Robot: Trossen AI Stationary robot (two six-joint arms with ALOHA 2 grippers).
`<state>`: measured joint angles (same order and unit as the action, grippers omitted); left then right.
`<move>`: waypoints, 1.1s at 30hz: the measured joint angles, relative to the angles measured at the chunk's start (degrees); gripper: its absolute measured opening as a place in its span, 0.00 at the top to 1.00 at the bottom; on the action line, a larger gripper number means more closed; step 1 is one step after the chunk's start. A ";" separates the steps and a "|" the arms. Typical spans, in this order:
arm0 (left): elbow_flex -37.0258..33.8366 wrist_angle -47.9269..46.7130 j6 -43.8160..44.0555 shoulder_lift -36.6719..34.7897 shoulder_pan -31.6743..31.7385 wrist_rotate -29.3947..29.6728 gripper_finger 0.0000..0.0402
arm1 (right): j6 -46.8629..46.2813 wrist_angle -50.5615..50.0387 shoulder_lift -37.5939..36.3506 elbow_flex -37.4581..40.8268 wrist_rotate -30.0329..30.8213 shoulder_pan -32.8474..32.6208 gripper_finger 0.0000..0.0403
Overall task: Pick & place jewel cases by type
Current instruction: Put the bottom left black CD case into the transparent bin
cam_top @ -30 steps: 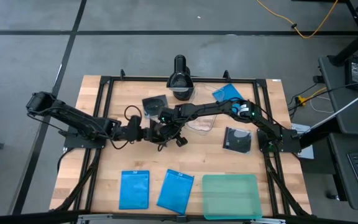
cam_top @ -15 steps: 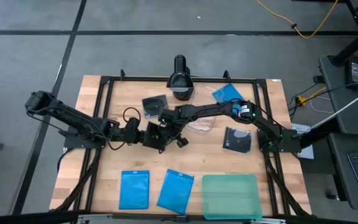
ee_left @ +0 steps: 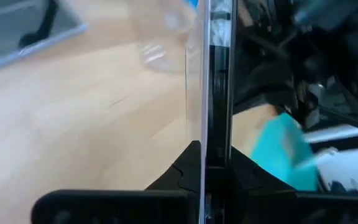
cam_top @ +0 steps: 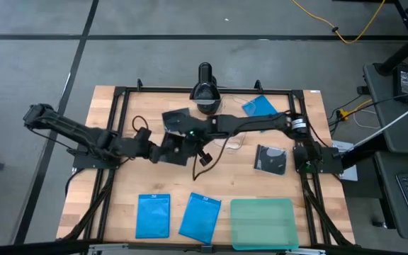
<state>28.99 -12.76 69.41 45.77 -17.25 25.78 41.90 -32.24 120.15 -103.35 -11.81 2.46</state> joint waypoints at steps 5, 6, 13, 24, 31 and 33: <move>5.74 -3.93 -6.06 -2.09 -1.01 1.82 0.96 | -2.40 1.66 -7.81 -0.10 5.04 0.45 0.99; 6.89 -5.21 -7.29 -2.21 -1.14 2.03 0.96 | -3.01 1.68 -9.56 -0.19 6.75 0.69 0.99; 12.46 -8.46 -19.30 -2.67 -1.15 6.07 0.96 | -14.05 -7.47 -21.40 -0.24 15.91 1.94 0.99; 18.45 -7.31 -43.55 -2.81 -1.12 10.10 0.96 | -33.70 -30.90 -41.61 4.48 28.75 1.35 0.99; 21.51 0.22 -62.10 -2.78 -1.10 10.47 0.96 | -37.67 -3.61 -63.88 33.11 23.60 1.40 0.99; 22.52 2.79 -68.28 -2.76 -1.12 9.53 0.96 | -38.70 6.12 -69.25 41.09 19.35 1.40 0.99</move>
<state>51.51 -9.97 1.13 43.01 -18.37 35.31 3.20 -26.12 50.90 -62.26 7.53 3.86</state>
